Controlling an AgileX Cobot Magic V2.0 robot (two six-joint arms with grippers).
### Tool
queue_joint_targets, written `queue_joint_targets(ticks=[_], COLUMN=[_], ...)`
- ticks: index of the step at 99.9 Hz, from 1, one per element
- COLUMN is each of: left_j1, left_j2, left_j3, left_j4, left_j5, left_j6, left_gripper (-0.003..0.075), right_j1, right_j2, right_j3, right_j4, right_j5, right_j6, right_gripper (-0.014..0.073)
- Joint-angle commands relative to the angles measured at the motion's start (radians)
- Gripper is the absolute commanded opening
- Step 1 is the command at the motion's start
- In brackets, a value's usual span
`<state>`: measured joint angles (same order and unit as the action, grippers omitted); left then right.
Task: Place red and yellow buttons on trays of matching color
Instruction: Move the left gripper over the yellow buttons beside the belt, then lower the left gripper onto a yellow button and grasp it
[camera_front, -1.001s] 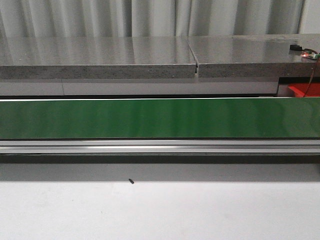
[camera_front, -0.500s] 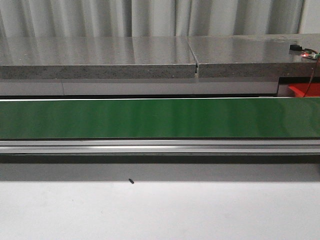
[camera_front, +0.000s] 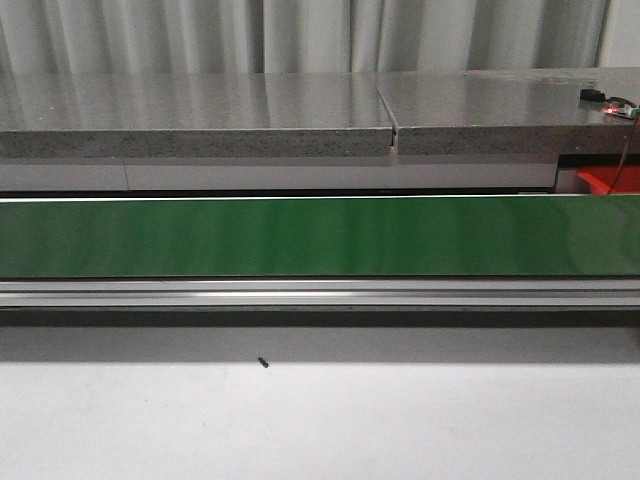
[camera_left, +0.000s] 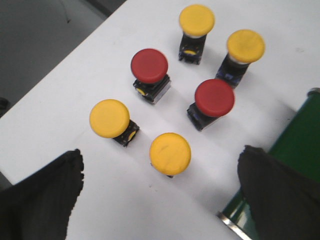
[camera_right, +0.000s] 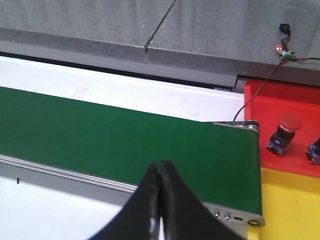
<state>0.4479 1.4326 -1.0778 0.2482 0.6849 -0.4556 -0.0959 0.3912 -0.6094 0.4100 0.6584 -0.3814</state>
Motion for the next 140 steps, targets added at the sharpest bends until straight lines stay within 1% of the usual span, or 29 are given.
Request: queue_joint_targets(ticks=[1, 36, 56, 100, 140], left_j1=[0.017, 0.012, 0.011, 0.011, 0.011], left_j2=[0.017, 0.148, 0.197, 0.281, 0.286], left_j3=[-0.034, -0.034, -0.034, -0.034, -0.034], left_j4=[-0.021, -0.03, -0.076, -0.08, -0.065], left_j5=[-0.065, -0.103, -0.118, -0.157, -0.224], left_j6=[0.009, 0.015, 0.062, 0.064, 0.064], left_gripper=[0.0588, 0.0588, 0.0588, 0.0588, 0.0588], right_j1=[0.001, 0.001, 0.001, 0.001, 0.001], right_j2=[0.005, 0.005, 0.005, 0.005, 0.005], right_j3=[-0.022, -0.022, -0.022, -0.022, -0.022], right_j4=[0.021, 0.021, 0.021, 0.021, 0.021], right_j5=[-0.063, -0.063, -0.063, -0.063, -0.063], right_j6=[-0.004, -0.004, -0.004, -0.004, -0.004], right_gripper=[-0.0068, -0.0068, -0.0068, -0.0068, -0.0068])
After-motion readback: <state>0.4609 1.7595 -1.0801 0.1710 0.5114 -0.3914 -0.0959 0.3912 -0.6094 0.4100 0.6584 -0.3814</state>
